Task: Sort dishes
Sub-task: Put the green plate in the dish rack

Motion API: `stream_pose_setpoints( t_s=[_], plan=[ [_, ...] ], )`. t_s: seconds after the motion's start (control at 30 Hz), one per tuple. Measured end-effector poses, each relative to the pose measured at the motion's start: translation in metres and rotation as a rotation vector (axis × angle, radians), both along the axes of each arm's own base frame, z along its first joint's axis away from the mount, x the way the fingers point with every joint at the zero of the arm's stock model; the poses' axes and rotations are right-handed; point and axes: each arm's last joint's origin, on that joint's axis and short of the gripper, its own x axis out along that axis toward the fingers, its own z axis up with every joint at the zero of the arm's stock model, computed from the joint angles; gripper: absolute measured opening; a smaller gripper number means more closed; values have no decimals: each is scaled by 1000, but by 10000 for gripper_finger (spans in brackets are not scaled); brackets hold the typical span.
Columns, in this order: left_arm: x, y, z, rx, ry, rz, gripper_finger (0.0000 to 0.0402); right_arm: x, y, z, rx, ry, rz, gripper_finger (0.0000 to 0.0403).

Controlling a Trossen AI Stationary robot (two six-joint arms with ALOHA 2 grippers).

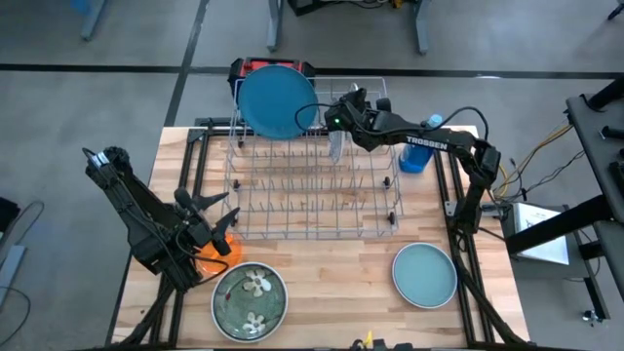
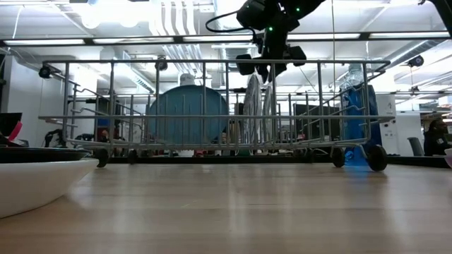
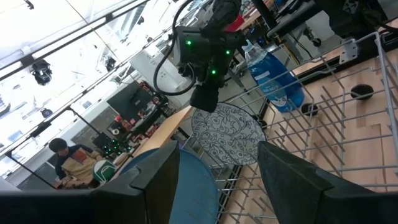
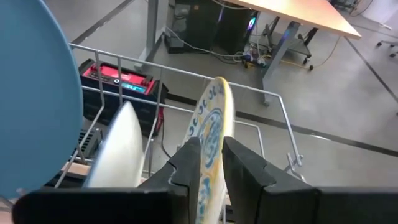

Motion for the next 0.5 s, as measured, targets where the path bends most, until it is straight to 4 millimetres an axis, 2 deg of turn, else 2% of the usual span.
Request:
stream_pose_setpoints(
  t_s=[0.5],
  plan=[
    [0, 0, -2, -47, 45, 7, 204, 1, 12, 6, 12, 37, 33, 89]
  ],
)
